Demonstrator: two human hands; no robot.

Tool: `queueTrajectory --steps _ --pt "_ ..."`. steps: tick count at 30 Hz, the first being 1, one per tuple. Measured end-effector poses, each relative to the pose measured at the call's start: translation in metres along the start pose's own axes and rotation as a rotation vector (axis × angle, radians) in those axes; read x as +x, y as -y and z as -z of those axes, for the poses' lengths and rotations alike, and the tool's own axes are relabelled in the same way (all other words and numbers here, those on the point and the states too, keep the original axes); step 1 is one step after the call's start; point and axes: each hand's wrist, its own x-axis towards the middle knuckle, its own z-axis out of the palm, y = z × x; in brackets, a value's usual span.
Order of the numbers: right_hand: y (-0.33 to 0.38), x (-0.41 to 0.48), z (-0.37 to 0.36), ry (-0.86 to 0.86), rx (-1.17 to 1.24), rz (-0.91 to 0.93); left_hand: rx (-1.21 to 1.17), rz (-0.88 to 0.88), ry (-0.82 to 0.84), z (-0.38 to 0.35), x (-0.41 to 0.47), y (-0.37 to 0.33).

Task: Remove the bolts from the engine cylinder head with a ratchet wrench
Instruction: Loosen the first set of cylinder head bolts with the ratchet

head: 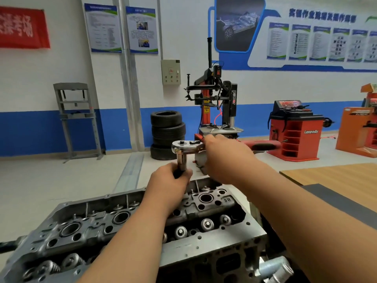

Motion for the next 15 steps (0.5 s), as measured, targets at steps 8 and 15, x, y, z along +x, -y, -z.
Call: queueTrajectory --steps 8,15 --pt "0.024 0.069 -0.029 0.161 0.411 0.157 0.017 -0.012 0.024 0.004 0.003 0.003" --pt "0.008 0.011 -0.005 0.007 -0.076 -0.020 -0.039 -0.012 -0.003 0.000 0.001 0.001"
